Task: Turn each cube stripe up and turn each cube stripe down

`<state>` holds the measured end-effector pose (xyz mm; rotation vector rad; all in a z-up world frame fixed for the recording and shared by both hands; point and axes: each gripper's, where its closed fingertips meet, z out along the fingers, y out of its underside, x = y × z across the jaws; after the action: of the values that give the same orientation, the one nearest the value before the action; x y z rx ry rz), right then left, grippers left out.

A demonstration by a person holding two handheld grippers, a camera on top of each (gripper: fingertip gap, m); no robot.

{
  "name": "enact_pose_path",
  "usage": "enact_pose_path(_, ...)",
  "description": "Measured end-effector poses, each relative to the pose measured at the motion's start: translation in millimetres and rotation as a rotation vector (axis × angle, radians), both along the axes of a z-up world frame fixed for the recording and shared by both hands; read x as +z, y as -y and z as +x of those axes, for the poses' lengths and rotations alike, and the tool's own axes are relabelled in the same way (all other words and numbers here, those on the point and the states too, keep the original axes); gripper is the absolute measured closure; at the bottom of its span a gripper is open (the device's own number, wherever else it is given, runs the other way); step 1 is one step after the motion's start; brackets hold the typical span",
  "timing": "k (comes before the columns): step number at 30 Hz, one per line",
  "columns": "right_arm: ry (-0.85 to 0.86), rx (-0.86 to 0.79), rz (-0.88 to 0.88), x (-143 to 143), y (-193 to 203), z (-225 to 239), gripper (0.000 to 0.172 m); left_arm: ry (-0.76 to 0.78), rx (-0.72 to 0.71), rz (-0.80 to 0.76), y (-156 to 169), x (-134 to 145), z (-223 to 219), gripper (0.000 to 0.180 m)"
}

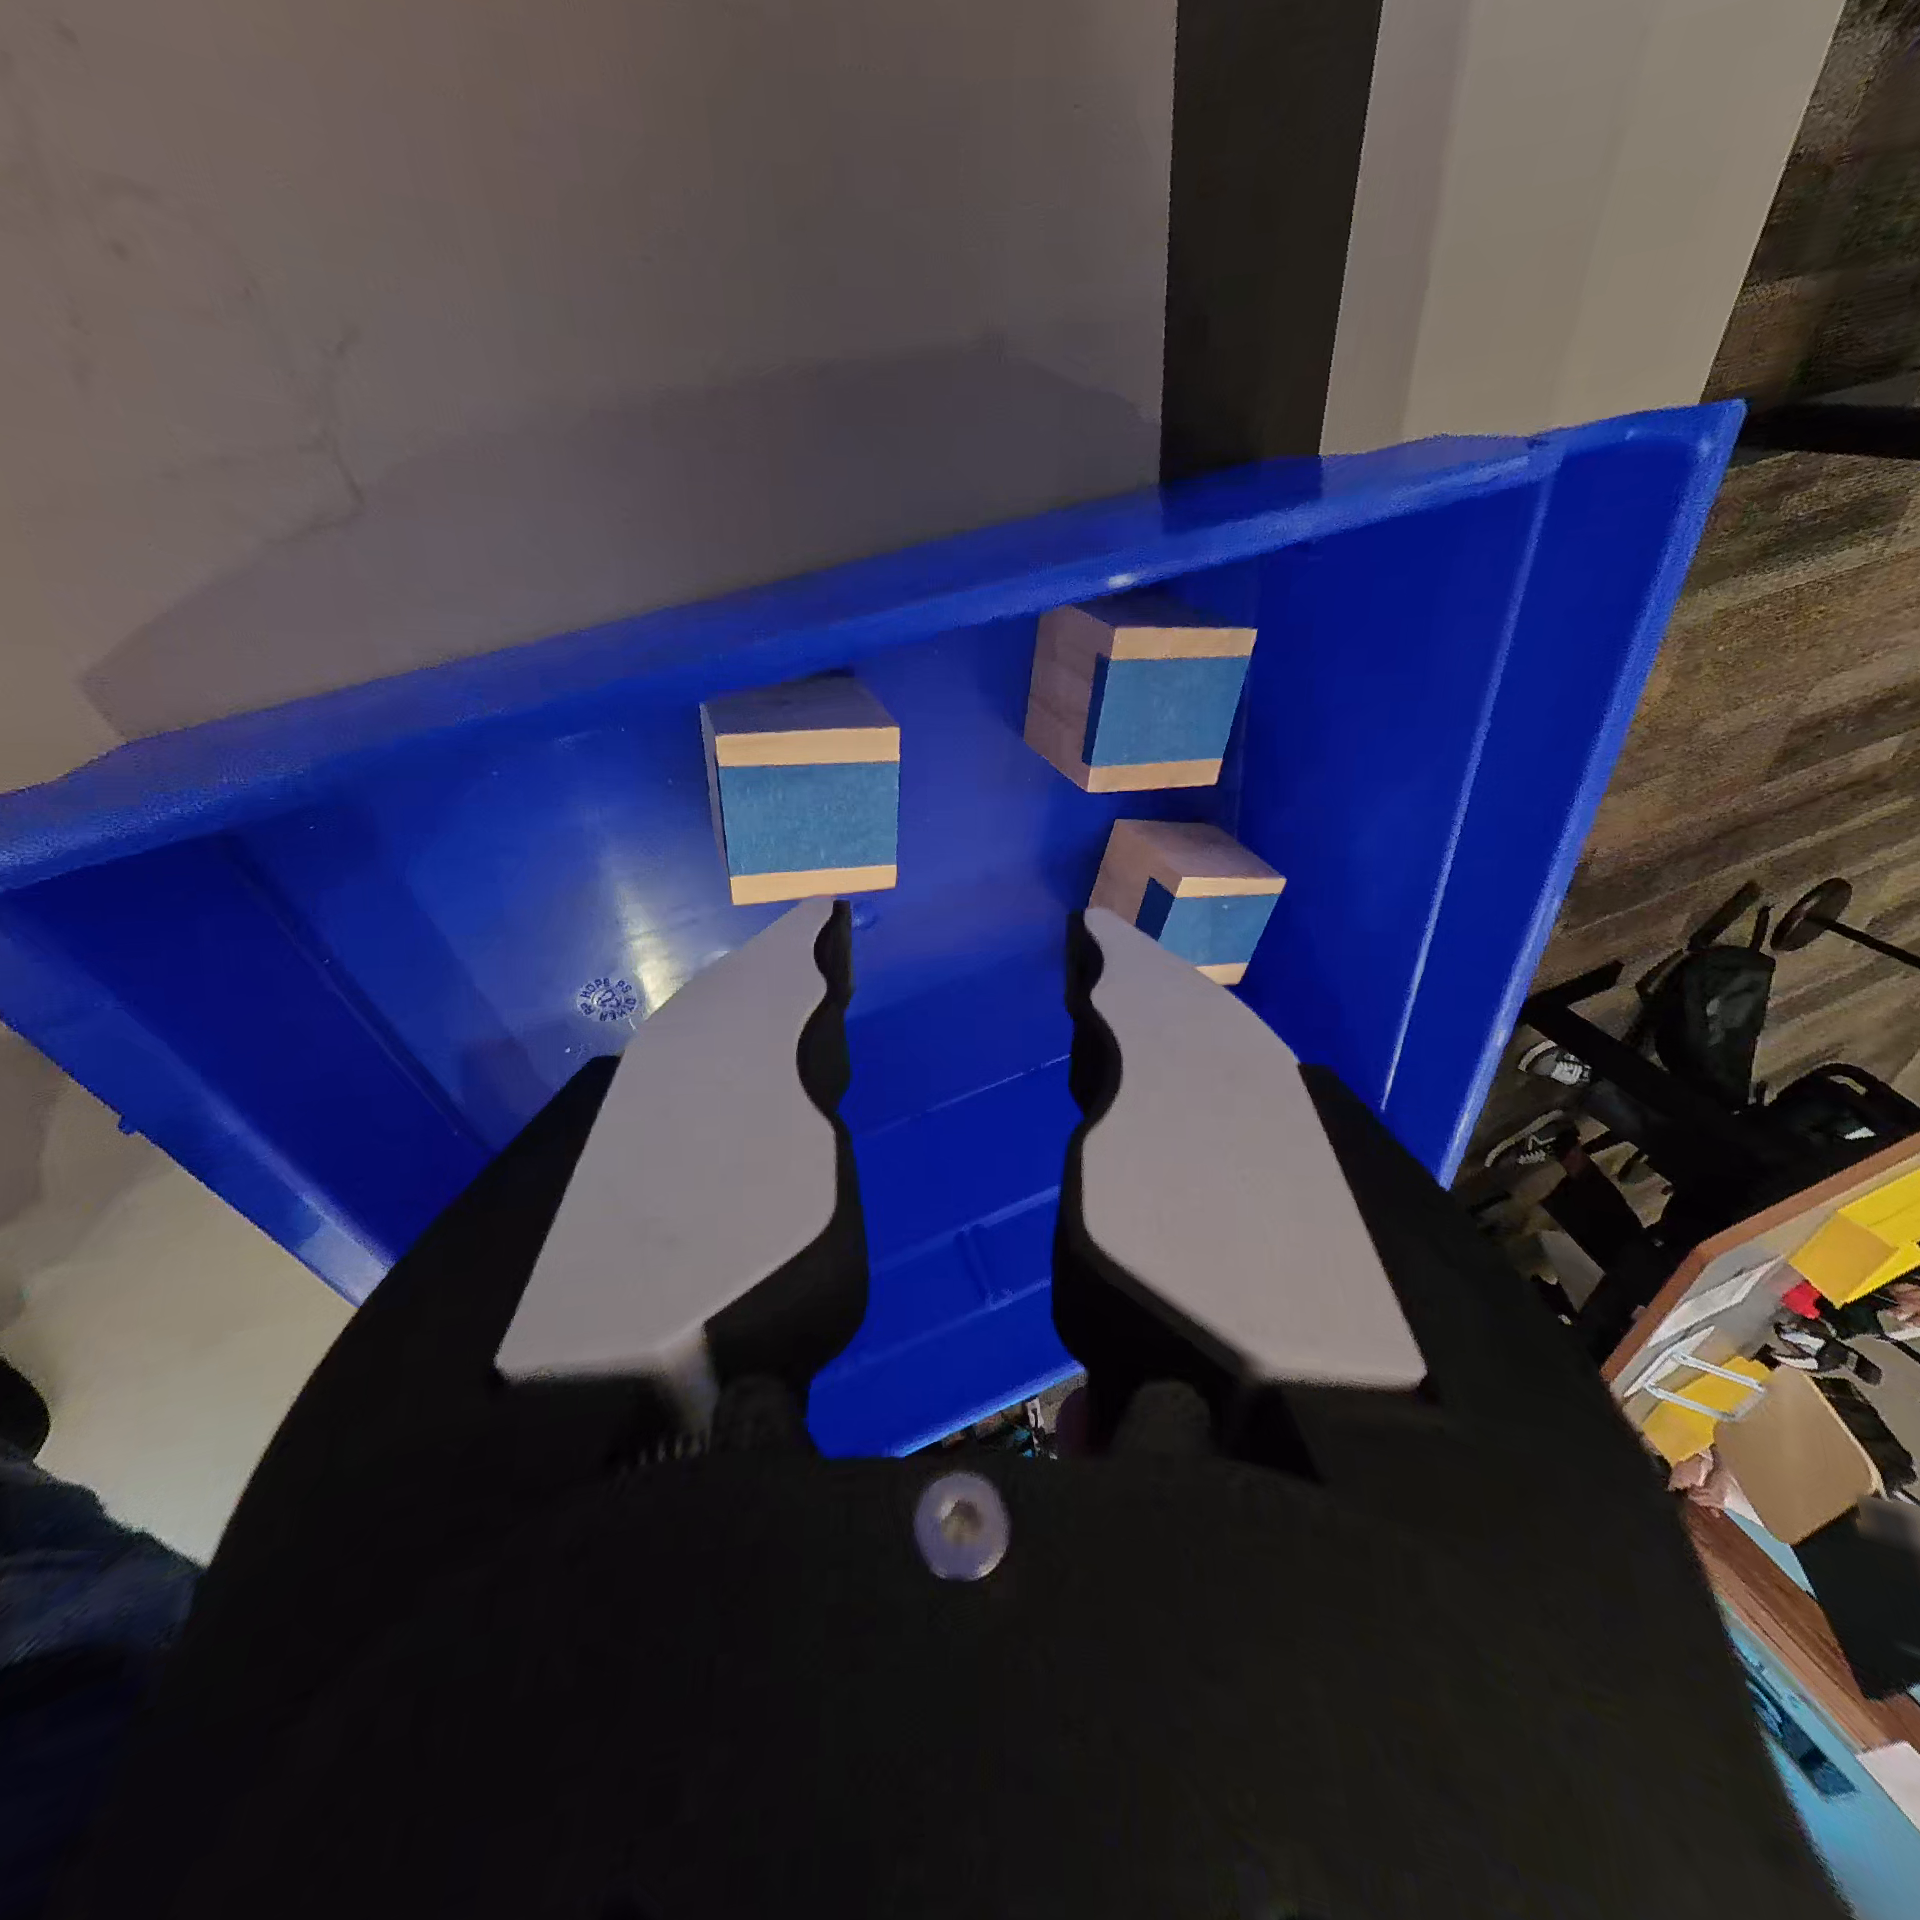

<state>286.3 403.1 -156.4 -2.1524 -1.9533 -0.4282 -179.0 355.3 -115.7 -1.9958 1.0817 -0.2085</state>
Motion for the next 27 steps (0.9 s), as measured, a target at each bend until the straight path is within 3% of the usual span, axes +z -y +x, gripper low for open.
enact_pose_path(1, 0.0, 0.002, -0.003, -1.3, -0.2, -1.6, 0.133, -0.063, 0.018, -0.006, -10.6, -8.1, -8.1, 0.121)
enact_pose_path(5, 0.016, 0.021, 0.005, -4.2, -1.9, -5.3, 0.133, -0.254, 0.107, -0.155, -37.6, -49.2, -39.4, 0.108)
enact_pose_path(9, 0.01, 0.044, 0.013, -2.7, -0.6, -12.6, 0.134, -0.441, 0.209, -0.304, -42.2, -84.1, -73.1, 0.101)
enact_pose_path(12, 0.015, 0.06, 0.023, -1.4, 0.5, -17.6, 0.136, -0.578, 0.253, -0.409, -38.0, -104.0, -84.6, 0.104)
enact_pose_path(15, 0.02, 0.079, 0.031, -0.8, 2.2, -22.6, 0.136, -0.712, 0.301, -0.487, -33.6, -119.6, -95.9, 0.116)
enact_pose_path(16, 0.022, 0.085, 0.034, -0.3, 3.0, -24.0, 0.136, -0.721, 0.326, -0.473, -37.5, -117.5, -97.8, 0.128)
enact_pose_path(20, 0.009, 0.113, 0.067, 7.4, 4.7, -31.4, 0.138, -0.672, 0.327, -0.466, -38.8, -116.7, -95.0, 0.129)
enact_pose_path(23, -0.029, 0.146, 0.141, 24.2, 3.6, -42.3, 0.138, -0.552, 0.344, -0.414, -36.4, -102.9, -89.3, 0.13)
enact_pose_path(25, -0.098, 0.181, 0.229, 44.4, 3.4, -58.7, 0.133, -0.384, 0.348, -0.343, -34.8, -81.1, -76.7, 0.13)
enact_pose_path(27, -0.215, 0.243, 0.348, 73.2, 6.7, -87.1, 0.124, -0.11, 0.303, -0.291, -25.6, -49.5, -48.6, 0.131)
